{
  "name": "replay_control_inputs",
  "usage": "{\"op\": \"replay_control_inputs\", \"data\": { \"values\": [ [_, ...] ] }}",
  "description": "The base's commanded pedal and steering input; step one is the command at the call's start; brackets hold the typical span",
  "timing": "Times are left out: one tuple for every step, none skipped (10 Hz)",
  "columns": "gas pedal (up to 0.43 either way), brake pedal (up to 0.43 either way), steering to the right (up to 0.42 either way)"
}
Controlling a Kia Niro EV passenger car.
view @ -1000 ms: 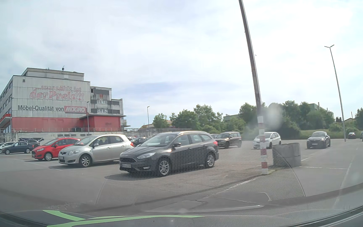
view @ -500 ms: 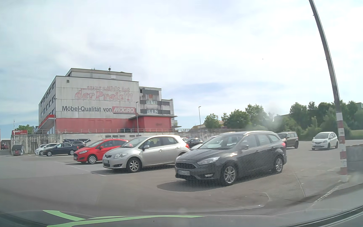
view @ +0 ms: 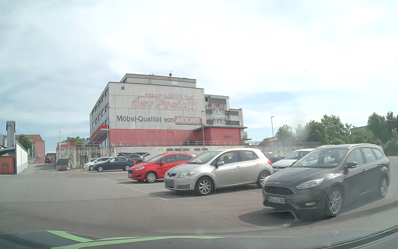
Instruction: Follow the waypoints while adhering to traffic rules and regulations
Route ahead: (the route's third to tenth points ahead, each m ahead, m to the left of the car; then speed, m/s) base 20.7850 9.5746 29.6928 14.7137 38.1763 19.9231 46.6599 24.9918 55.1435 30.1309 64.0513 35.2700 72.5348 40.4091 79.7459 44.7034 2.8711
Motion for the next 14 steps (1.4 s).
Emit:
{"op": "replay_control_inputs", "data": {
  "values": [
    [0.079,0.000,-0.495],
    [0.079,0.000,-0.484],
    [0.079,0.000,-0.466],
    [0.079,0.000,-0.440],
    [0.079,0.000,-0.412],
    [0.079,0.000,-0.380],
    [0.087,0.000,-0.348],
    [0.098,0.000,-0.325],
    [0.098,0.000,-0.292],
    [0.098,0.000,-0.268],
    [0.110,0.000,-0.251],
    [0.110,0.000,-0.236],
    [0.110,0.000,-0.224],
    [0.110,0.000,-0.215]
  ]
}}
